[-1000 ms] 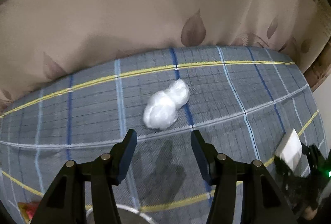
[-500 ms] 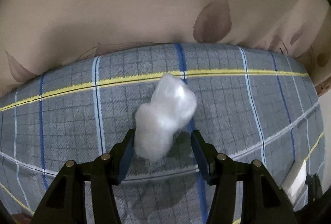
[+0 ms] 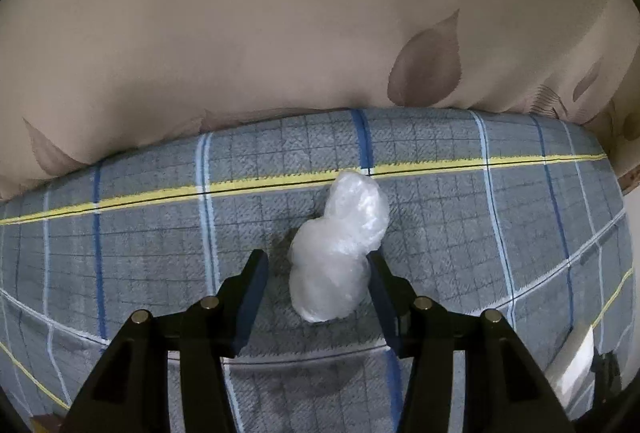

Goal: Organize soft objects
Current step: 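Grasp the plastic-wrapped white bundle with the left gripper while the right gripper holds the block, then carry the plastic-wrapped bundle with the left gripper into the gold tray and release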

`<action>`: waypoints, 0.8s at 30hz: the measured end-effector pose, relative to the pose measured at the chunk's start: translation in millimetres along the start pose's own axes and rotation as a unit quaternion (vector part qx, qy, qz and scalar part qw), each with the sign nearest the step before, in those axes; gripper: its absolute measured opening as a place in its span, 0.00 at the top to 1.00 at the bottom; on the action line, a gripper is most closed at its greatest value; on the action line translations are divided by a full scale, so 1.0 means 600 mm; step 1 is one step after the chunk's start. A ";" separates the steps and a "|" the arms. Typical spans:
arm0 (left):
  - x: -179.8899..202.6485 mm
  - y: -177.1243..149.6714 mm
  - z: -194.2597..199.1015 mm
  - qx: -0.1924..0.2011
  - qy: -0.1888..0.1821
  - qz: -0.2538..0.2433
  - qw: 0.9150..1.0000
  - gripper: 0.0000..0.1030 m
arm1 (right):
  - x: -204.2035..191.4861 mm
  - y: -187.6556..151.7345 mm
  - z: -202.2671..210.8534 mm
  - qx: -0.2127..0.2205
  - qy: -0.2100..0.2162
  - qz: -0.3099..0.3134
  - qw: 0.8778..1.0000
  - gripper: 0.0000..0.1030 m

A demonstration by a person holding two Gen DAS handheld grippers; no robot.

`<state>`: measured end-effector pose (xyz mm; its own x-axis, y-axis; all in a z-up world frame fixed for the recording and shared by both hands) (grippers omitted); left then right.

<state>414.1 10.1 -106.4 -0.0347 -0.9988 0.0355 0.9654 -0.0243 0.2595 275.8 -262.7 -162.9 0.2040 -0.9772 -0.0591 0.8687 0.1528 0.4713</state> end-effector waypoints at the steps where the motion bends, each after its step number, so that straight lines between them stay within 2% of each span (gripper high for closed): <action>1: 0.000 0.003 -0.006 -0.005 -0.002 0.003 1.000 0.50 | 0.000 0.000 0.000 0.000 0.001 0.000 1.000 0.19; 5: 0.003 0.007 -0.024 -0.013 -0.004 0.016 1.000 0.51 | 0.000 0.000 0.000 0.000 0.001 0.000 1.000 0.19; 6: 0.004 0.004 -0.027 -0.016 -0.004 0.020 1.000 0.66 | 0.001 0.000 0.001 0.000 0.000 0.000 1.000 0.19; 9: 0.010 -0.003 -0.027 -0.014 0.007 0.013 1.000 0.66 | 0.000 0.000 0.000 0.000 0.001 0.000 1.000 0.19; 15: 0.035 -0.044 -0.002 -0.003 0.002 0.004 1.000 0.67 | 0.000 0.000 0.000 -0.001 -0.002 0.001 1.000 0.18; 19: 0.051 -0.081 0.024 -0.005 -0.011 0.008 1.000 0.67 | -0.002 0.000 0.000 -0.001 -0.003 0.001 1.000 0.18; 24: 0.033 -0.146 0.081 0.002 -0.031 0.026 0.999 0.67 | -0.002 0.000 0.000 -0.001 -0.003 0.001 1.000 0.18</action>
Point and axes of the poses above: each gripper's, at about its wrist camera, not at the fingertips, and z roughly against the way its jaws point, x to its right, y to its top, the point moved 2 cm from there along -z, roughly the way its jaws point, and after that the axes turned 7 degrees about -x, right-handed, at the moved point
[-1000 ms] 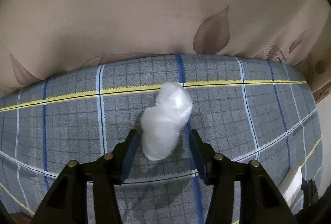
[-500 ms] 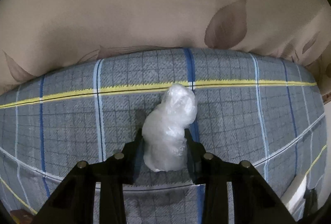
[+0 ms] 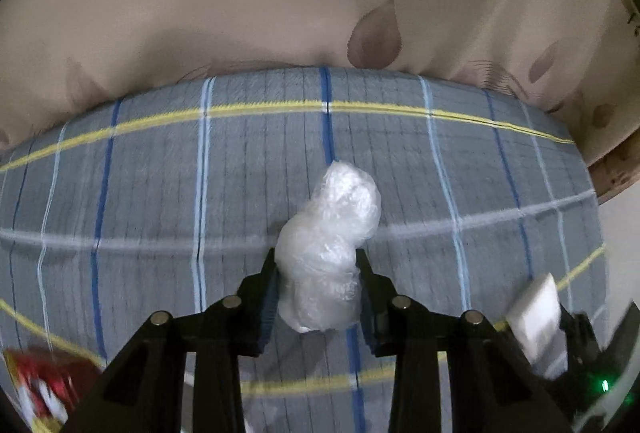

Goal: Organize soft objects
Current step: 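Carry the plastic-wrapped bundle with the left gripper into the gold tray and release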

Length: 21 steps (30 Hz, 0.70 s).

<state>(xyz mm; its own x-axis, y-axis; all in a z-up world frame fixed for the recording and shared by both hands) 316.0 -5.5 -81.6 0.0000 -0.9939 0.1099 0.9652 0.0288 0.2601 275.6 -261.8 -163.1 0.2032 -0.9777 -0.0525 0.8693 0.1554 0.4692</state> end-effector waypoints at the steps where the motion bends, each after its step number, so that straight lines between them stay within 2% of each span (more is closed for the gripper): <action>1: -0.006 -0.011 0.012 0.001 -0.002 0.001 1.000 0.67 | 0.000 0.000 0.000 0.000 0.000 0.000 1.000 0.18; 8: -0.006 -0.087 0.092 0.009 -0.014 -0.005 1.000 0.67 | -0.001 0.000 0.000 0.000 0.000 0.000 1.000 0.18; 13: -0.034 -0.141 0.149 0.016 -0.019 0.005 1.000 0.67 | -0.001 0.000 0.000 -0.001 0.000 0.000 1.000 0.18; 21: -0.101 -0.202 0.220 0.034 0.018 0.024 0.999 0.67 | 0.000 0.001 0.001 -0.001 0.000 0.000 1.000 0.18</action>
Point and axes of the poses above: each gripper's, at about its wrist camera, not at the fingertips, and z roughly against the way its jaws point, x to its right, y to its top, the point moved 2 cm from there along -z, roughly the way its jaws point, and after that the axes turned 7 degrees about -x, right-handed, at the moved point
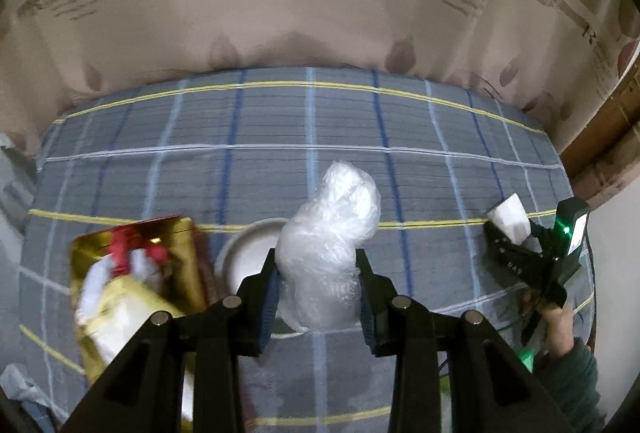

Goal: Organize soft objects
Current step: 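Carry the plastic-wrapped bundle with the left gripper into the gold tray and release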

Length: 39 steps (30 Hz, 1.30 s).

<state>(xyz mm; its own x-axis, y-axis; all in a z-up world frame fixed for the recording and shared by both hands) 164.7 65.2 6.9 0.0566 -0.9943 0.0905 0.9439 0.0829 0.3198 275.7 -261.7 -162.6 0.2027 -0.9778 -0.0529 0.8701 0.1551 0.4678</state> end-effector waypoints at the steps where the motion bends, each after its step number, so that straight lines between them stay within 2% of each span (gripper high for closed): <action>1: -0.014 -0.007 0.012 0.004 0.008 0.004 1.000 0.67 | 0.000 0.000 -0.001 0.000 0.000 0.000 1.000 0.18; 10: -0.131 -0.041 0.080 0.020 0.082 0.031 0.996 0.66 | -0.001 0.000 -0.001 0.000 -0.001 0.001 1.000 0.18; 15: -0.193 -0.049 0.086 0.019 0.129 0.043 0.991 0.66 | 0.000 0.000 -0.001 -0.001 -0.003 0.001 1.000 0.18; 21: -0.255 -0.073 0.063 0.003 0.137 0.082 0.987 0.66 | 0.001 0.000 -0.002 -0.001 -0.003 0.002 1.000 0.18; 25: -0.290 -0.105 0.051 -0.010 0.126 0.115 0.985 0.66 | 0.000 0.000 -0.001 -0.001 -0.003 0.002 1.000 0.18; 32: -0.324 -0.158 0.018 -0.045 0.123 0.138 0.982 0.64 | 0.001 0.000 -0.002 -0.001 -0.003 0.002 1.000 0.18; 39: -0.333 -0.185 -0.001 -0.052 0.117 0.147 0.981 0.64 | 0.000 0.000 -0.002 -0.002 -0.003 0.002 1.000 0.18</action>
Point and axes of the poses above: each gripper's, at about its wrist camera, not at the fingertips, and z roughly against the way its jaws point, x to its right, y to its top, the point moved 2 cm from there along -z, roughly the way its jaws point, and after that the axes turned 7 degrees about -x, right-handed, at the moved point
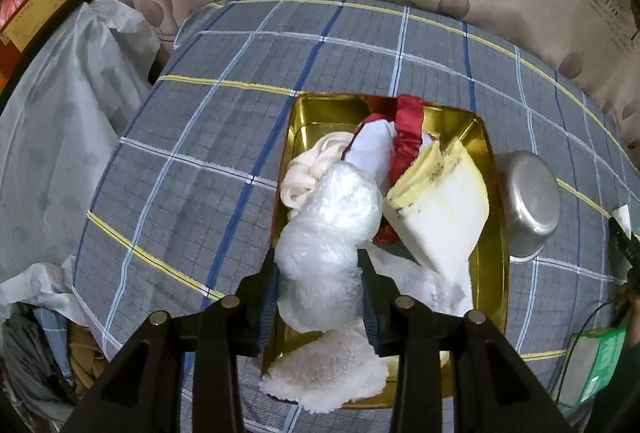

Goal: Organize soft objects
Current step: 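Carry the plastic-wrapped bundle with the left gripper into the gold tray and release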

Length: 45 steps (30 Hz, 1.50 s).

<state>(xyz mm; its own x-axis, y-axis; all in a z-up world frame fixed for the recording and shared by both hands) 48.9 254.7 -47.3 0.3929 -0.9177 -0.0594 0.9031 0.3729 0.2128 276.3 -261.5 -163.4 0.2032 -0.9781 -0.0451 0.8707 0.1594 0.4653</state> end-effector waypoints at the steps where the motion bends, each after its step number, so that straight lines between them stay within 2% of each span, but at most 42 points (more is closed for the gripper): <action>1: 0.000 -0.002 -0.003 -0.001 0.001 -0.002 1.000 0.63 | 0.000 0.000 0.000 0.000 0.000 0.000 1.000 0.18; 6: -0.004 -0.009 -0.011 -0.015 -0.005 -0.001 1.000 0.54 | 0.000 0.000 0.000 0.000 0.000 0.000 1.000 0.18; 14: -0.014 -0.021 0.009 -0.014 -0.005 -0.009 1.000 0.53 | 0.000 0.001 0.000 0.000 0.000 0.000 1.000 0.18; 22: -0.039 -0.027 0.069 0.042 0.012 0.001 0.999 0.53 | 0.000 0.000 0.000 -0.001 0.001 0.000 1.000 0.17; 26: -0.057 -0.031 0.092 0.085 0.047 0.021 0.995 0.53 | 0.001 0.001 0.000 -0.001 0.001 0.000 1.000 0.17; 33: -0.075 -0.042 0.078 0.092 0.039 0.042 0.994 0.53 | 0.003 0.002 -0.001 -0.002 -0.002 0.001 1.000 0.16; 38: -0.073 -0.047 0.081 0.129 0.074 0.046 0.988 0.53 | 0.006 0.002 -0.002 -0.003 -0.005 0.001 1.000 0.15; 45: -0.079 -0.045 0.074 0.148 0.085 0.064 0.983 0.53 | 0.005 0.002 -0.002 -0.005 -0.003 0.001 1.000 0.14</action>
<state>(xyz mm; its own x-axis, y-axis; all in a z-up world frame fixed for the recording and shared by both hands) -1.6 282.1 -6.6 0.5468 -0.8198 -0.1703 0.7640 0.4054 0.5019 278.6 -264.1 -164.3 0.2021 -0.9786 -0.0380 0.8743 0.1628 0.4573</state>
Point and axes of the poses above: each gripper's, at about its wrist camera, not at the fingertips, and z roughly against the way its jaws point, x to its right, y to its top, the point moved 2 cm from there along -z, roughly the way its jaws point, and after that the axes turned 7 degrees about -x, right-handed, at the moved point
